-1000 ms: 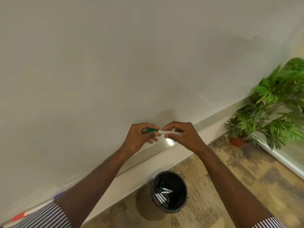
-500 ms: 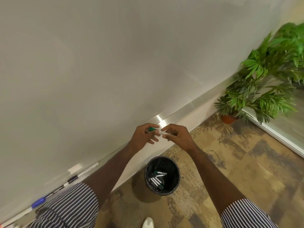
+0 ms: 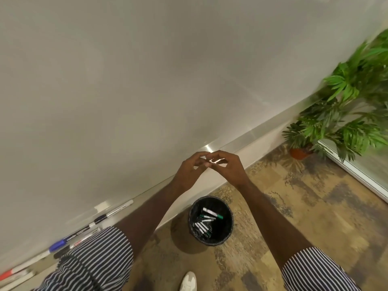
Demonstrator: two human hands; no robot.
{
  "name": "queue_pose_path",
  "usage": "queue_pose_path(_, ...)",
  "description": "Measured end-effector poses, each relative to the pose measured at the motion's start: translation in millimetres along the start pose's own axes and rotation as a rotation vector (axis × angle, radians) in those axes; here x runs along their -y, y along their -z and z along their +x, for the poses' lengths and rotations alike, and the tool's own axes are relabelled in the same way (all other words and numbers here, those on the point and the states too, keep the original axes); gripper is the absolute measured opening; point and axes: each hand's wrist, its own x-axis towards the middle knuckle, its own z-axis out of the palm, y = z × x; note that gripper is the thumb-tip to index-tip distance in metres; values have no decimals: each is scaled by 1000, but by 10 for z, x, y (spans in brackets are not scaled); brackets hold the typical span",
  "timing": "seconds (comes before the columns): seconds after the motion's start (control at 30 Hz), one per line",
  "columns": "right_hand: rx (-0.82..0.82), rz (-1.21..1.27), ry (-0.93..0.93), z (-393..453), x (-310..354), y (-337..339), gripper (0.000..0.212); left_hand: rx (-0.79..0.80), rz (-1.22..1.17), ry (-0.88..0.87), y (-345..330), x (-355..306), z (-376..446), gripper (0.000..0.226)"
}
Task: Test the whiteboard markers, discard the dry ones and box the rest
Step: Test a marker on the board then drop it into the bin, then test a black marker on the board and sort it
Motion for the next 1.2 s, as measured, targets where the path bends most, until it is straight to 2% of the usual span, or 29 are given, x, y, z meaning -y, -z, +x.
queue_pose_path(0.27,159,-14,66,286,257,-581,19,-143,75,-13,574,140,-283,28)
queue_pose_path(0.5,325,1,131,295,466,-1302,23,-266,172,-12,1062,410,-848,29)
queue_pose_path(0.73,499,0,170,104,448,-2054,15,-358,420,125,1441,819,-1626,45)
queue_pose_path(0.83,576,-80,221,-32,370,-2389,22,-393,566,195,1534,952,-1936,50)
queue_pose_path(0.97,643,-296,364,-254,218,-2732,38,-406,794,211,1578,1161,-2249,45)
queue_pose_path(1.07,712,-384,357,-392,112,-2834,50,-377,870,271,1612,1276,-2399,51)
queue_pose_path(1.2,717,-477,355,-484,25,-2872,58,-318,930,307,1652,1314,-2486,57)
